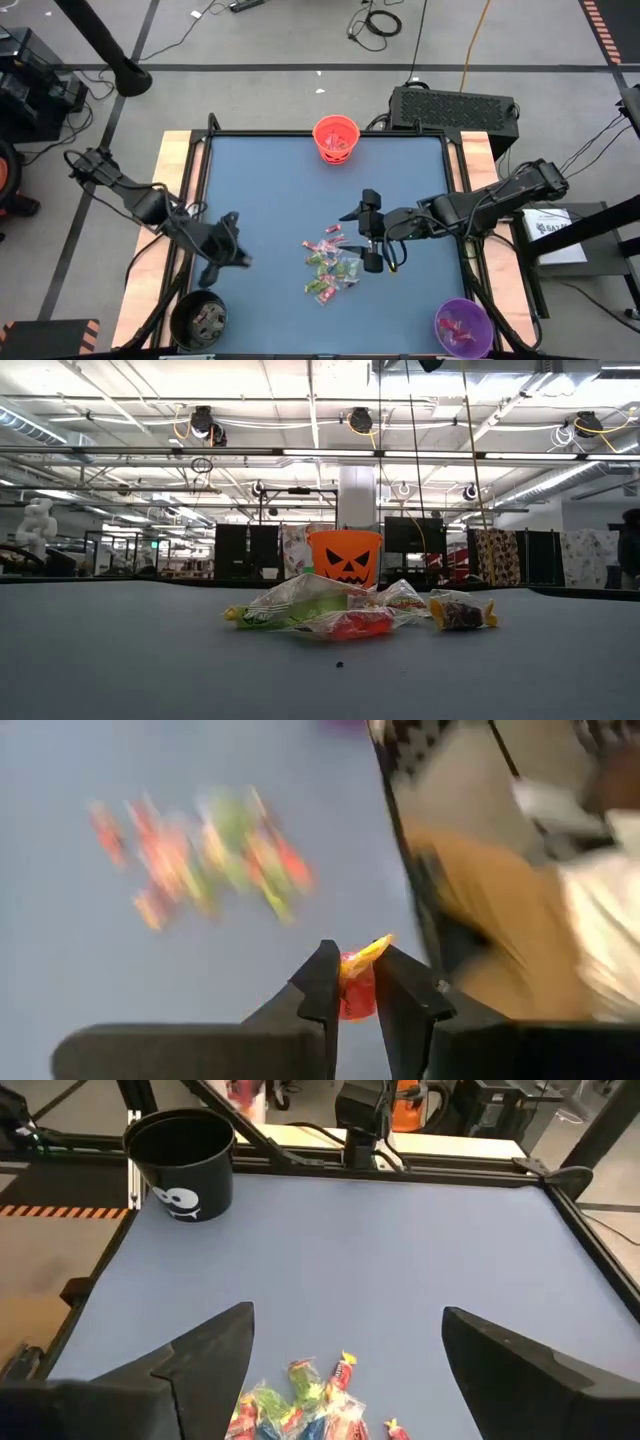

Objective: Sort candy by brand, put in halloween buckets
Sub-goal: Put the orange candy into the black bucket, then put the small green gummy into the purple bucket

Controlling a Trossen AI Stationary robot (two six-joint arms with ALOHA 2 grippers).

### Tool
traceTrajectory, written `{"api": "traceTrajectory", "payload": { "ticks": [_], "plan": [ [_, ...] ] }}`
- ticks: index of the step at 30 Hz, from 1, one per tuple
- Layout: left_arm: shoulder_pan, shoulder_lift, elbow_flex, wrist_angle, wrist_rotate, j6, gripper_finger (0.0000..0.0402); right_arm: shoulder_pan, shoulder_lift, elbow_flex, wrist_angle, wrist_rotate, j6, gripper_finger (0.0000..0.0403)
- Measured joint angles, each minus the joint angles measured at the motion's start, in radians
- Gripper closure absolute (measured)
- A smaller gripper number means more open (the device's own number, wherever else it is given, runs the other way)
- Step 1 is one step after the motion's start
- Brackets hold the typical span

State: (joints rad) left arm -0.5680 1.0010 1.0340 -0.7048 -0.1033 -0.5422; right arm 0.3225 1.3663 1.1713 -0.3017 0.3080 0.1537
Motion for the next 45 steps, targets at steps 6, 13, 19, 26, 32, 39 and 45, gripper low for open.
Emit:
{"api": "traceTrajectory", "payload": {
  "ticks": [6,13,19,26,32,39,45],
  "plan": [
    [-0.143,0.021,-0.001,-0.165,0.201,-0.349,0.0348,-0.002,0.000,0.000,0.004,0.004,0.000,0.0090],
    [-0.322,0.116,-0.010,-0.158,0.215,-0.568,0.0348,-0.002,0.000,0.000,0.004,0.004,0.001,0.0090],
    [-0.405,0.243,-0.011,-0.118,0.209,-0.604,0.0348,-0.002,0.000,0.000,0.004,0.004,0.001,0.0090],
    [-0.416,0.326,-0.011,-0.104,0.233,-0.649,0.0308,-0.002,0.000,0.000,0.005,0.004,0.000,0.0090],
    [-0.416,0.325,-0.011,-0.108,0.255,-0.651,0.0239,-0.011,0.000,-0.001,0.005,0.004,0.000,0.0090],
    [-0.384,0.322,0.042,-0.129,0.381,-0.606,0.0230,-0.023,0.004,-0.001,0.006,0.004,-0.022,0.0090],
    [-0.282,0.318,0.163,-0.246,0.256,-0.281,0.0229,-0.023,0.049,-0.001,0.006,0.000,-0.125,0.0090]
  ]
}}
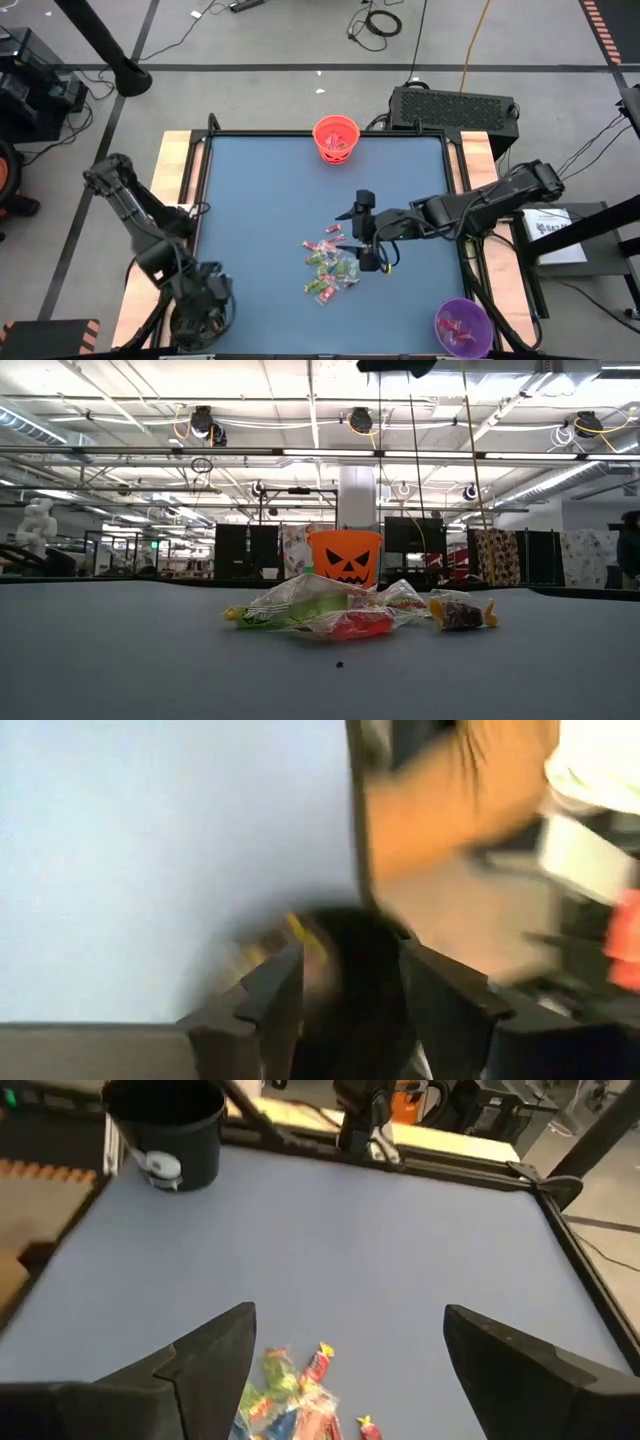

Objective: Sort candy by brand, put in halloween buckets
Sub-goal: Put the small green gummy into the purple bucket

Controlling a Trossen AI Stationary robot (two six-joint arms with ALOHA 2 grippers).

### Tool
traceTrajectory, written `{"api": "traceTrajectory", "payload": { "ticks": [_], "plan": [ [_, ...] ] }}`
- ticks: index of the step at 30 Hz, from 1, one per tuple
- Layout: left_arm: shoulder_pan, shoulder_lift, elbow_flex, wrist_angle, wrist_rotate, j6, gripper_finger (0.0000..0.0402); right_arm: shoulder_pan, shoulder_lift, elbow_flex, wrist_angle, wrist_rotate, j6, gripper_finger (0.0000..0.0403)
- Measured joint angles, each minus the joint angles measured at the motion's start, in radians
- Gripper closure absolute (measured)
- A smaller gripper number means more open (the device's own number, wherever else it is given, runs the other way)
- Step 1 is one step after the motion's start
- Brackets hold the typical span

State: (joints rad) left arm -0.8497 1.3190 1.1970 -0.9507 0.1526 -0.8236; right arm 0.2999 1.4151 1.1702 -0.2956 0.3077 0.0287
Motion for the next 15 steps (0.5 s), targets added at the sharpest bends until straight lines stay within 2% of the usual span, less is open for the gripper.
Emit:
{"api": "traceTrajectory", "payload": {
  "ticks": [3,5,7,9,11,15],
  "plan": [
    [0.070,0.000,0.047,-0.005,-0.188,0.256,0.0229,-0.004,0.032,0.000,-0.003,-0.001,-0.036,0.0090],
    [0.111,0.000,0.064,0.025,-0.383,0.411,0.0229,-0.008,0.051,0.000,-0.006,-0.002,-0.050,0.0090],
    [0.152,0.000,0.063,0.092,-0.623,0.541,0.0229,-0.015,0.067,0.000,-0.024,-0.006,-0.051,0.0090],
    [0.198,0.000,0.042,0.191,-0.813,0.611,0.0229,-0.025,0.078,0.000,-0.057,-0.024,-0.041,0.0090],
    [0.264,0.007,0.018,0.261,-0.848,0.626,0.0229,-0.030,0.086,0.000,-0.098,-0.026,-0.018,0.0090],
    [0.382,0.054,-0.067,0.373,-0.744,0.638,0.0229,-0.035,0.086,0.000,-0.200,-0.025,0.045,0.0090]
  ]
}}
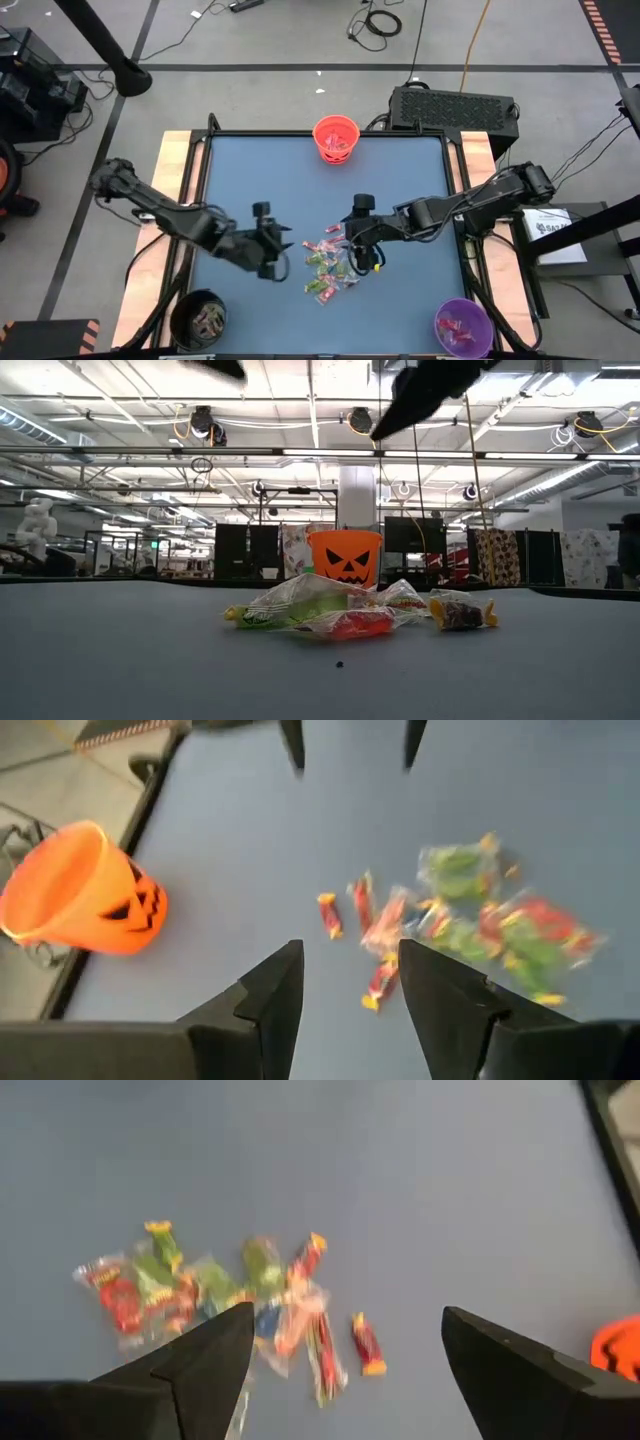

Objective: Sort candy by brand, put in halloween buckets
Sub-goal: Put the small green gummy into the purple bucket

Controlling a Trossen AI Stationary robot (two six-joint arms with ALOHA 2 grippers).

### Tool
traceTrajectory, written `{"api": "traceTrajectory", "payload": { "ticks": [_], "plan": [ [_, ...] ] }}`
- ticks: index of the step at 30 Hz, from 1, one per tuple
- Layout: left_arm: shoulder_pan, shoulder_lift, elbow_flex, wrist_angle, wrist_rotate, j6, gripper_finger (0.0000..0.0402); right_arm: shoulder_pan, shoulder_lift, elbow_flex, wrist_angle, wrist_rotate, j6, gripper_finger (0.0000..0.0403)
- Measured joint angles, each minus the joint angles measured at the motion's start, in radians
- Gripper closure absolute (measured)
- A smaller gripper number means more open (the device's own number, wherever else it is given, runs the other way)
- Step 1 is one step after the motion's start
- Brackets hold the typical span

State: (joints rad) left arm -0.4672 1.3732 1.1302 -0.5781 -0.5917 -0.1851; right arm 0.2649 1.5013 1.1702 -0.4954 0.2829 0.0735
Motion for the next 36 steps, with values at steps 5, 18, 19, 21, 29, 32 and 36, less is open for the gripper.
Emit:
{"api": "traceTrajectory", "payload": {
  "ticks": [5,18,19,21,29,32,36],
  "plan": [
    [0.099,0.120,-0.086,0.172,0.072,0.005,0.0229,0.000,-0.004,0.000,-0.085,0.003,0.062,0.0090],
    [0.165,0.365,-0.100,0.282,0.351,-0.072,0.0229,-0.003,-0.004,0.000,-0.128,0.003,0.099,0.0090],
    [0.161,0.365,-0.100,0.282,0.366,-0.073,0.0229,-0.003,-0.004,0.000,-0.127,0.003,0.103,0.0090],
    [0.152,0.365,-0.100,0.282,0.407,-0.072,0.0229,-0.003,-0.005,0.000,-0.127,0.003,0.114,0.0090],
    [0.144,0.382,-0.125,0.279,0.446,-0.032,0.0229,-0.003,-0.005,0.000,-0.121,0.003,0.125,0.0090],
    [0.152,0.392,-0.125,0.278,0.454,0.023,0.0229,-0.003,-0.005,0.000,-0.120,0.003,0.125,0.0090],
    [0.176,0.419,-0.124,0.304,0.479,0.090,0.0229,-0.003,-0.005,0.000,-0.117,0.003,0.125,0.0090]
  ]
}}
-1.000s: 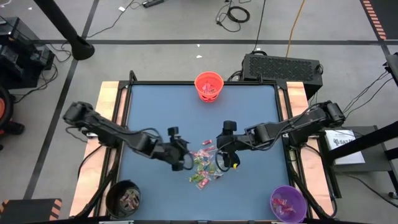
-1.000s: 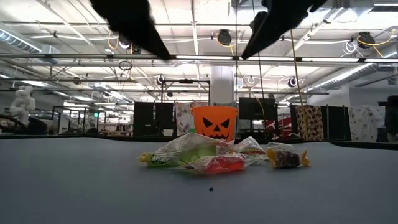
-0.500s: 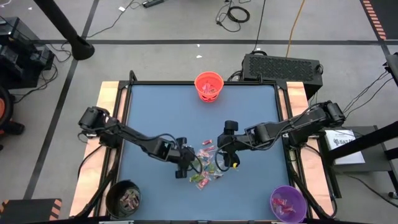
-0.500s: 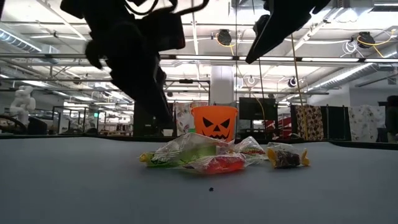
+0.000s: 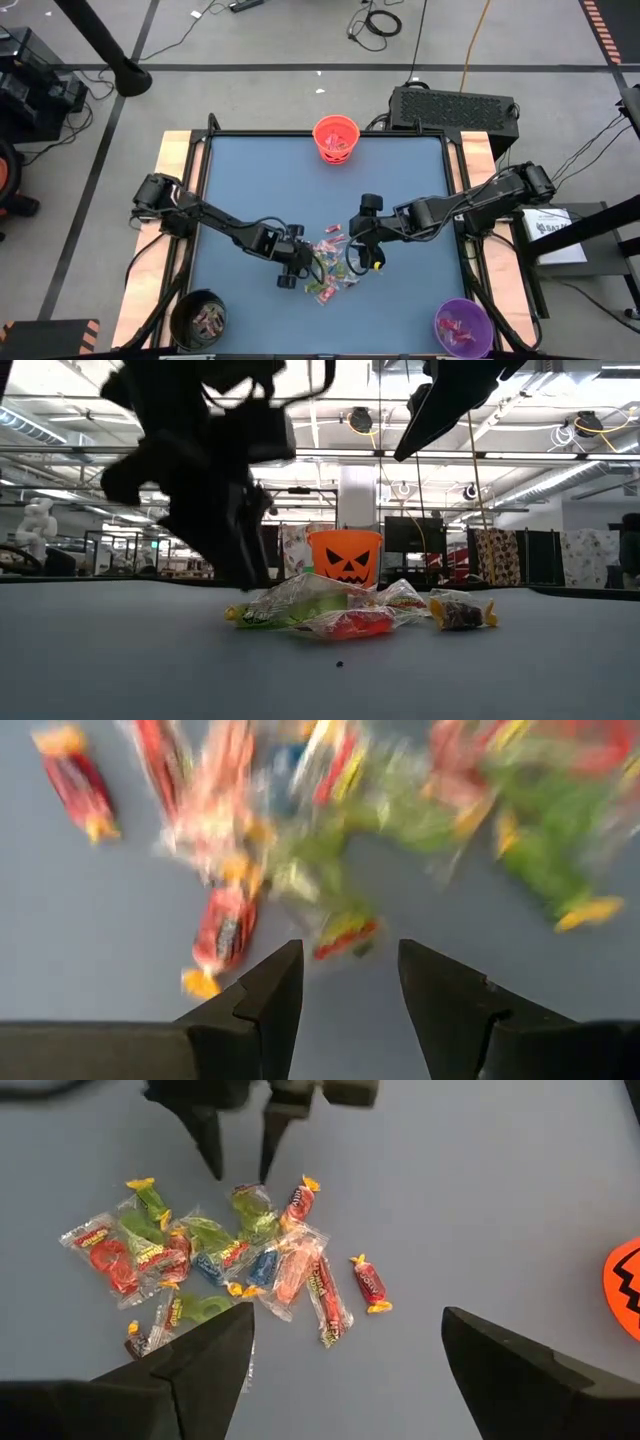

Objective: Sort candy by brand, put in halloween buckets
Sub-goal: Put the small green gummy into the purple bucket

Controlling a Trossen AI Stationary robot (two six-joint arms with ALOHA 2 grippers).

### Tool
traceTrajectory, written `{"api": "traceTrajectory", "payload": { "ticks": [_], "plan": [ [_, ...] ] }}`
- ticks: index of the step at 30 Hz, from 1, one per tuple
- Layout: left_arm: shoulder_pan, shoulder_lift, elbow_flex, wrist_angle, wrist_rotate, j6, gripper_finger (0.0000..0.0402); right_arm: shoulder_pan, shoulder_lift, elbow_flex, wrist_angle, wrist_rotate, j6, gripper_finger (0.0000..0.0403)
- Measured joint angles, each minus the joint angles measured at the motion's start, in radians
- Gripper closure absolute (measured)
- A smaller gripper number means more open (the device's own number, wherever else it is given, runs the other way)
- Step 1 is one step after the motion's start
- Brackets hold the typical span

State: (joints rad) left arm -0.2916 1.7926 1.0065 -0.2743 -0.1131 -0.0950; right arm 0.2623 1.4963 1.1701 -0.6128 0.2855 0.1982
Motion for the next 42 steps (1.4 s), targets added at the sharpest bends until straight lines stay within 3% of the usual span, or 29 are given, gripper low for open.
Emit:
{"api": "traceTrajectory", "payload": {
  "ticks": [11,22,25,29,32,34,40,42],
  "plan": [
    [0.074,0.049,0.000,0.023,0.107,0.051,0.0238,0.000,0.000,0.000,0.002,0.000,0.000,0.0090],
    [0.082,0.048,0.000,0.025,0.119,0.103,0.0391,0.000,0.000,0.000,0.002,0.000,-0.003,0.0090],
    [0.082,0.043,0.006,0.005,0.116,0.121,0.0394,0.000,0.000,0.000,0.003,0.000,-0.003,0.0090],
    [0.071,-0.002,0.064,-0.139,0.062,0.131,0.0398,0.000,0.000,0.000,0.003,0.000,-0.004,0.0090],
    [0.045,-0.081,0.124,-0.255,-0.046,0.155,0.0398,0.000,0.000,0.000,0.012,0.000,-0.017,0.0090],
    [0.014,-0.137,0.161,-0.289,-0.181,0.204,0.0398,0.000,0.000,0.001,0.023,0.001,-0.027,0.0090],
    [-0.083,-0.317,0.196,-0.251,-0.908,0.347,0.0399,-0.001,0.000,0.001,0.060,0.001,-0.034,0.0090],
    [-0.098,-0.356,0.196,-0.229,-1.067,0.367,0.0399,-0.001,0.000,0.001,0.072,0.001,-0.036,0.0090]
  ]
}}
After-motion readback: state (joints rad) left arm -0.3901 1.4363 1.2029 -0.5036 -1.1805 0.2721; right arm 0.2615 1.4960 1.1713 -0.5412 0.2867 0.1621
